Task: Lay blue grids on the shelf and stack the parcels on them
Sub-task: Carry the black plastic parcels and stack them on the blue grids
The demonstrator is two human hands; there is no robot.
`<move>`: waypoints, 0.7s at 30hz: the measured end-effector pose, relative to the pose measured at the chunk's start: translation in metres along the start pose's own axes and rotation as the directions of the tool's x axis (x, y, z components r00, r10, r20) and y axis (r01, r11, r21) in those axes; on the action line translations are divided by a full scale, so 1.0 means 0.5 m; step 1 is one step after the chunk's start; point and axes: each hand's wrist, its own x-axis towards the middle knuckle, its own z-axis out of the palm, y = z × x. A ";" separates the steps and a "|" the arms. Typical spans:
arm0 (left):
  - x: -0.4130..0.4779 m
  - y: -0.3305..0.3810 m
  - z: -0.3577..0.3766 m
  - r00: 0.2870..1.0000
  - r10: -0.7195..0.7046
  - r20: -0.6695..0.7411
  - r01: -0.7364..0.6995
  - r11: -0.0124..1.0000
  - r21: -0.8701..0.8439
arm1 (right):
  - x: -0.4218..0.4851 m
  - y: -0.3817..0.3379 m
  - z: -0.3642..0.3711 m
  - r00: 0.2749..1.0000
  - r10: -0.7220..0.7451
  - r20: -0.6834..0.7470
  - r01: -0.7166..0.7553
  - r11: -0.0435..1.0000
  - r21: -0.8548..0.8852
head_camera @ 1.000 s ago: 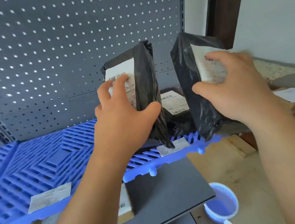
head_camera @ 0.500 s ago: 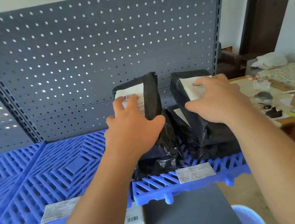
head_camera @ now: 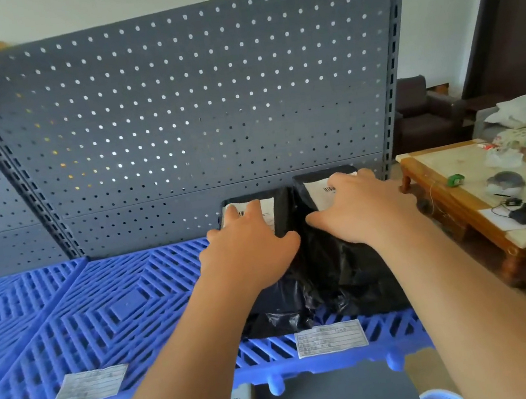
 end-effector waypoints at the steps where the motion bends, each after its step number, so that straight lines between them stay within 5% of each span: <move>1: 0.000 0.002 0.001 1.000 0.003 -0.015 -0.003 1.000 0.011 | -0.002 0.001 -0.003 1.000 -0.014 -0.010 0.014 1.000 -0.013; 21: -0.069 0.024 0.002 0.974 -0.085 -0.208 0.067 0.993 -0.092 | -0.070 0.039 -0.040 0.954 -0.248 -0.167 0.281 0.934 0.219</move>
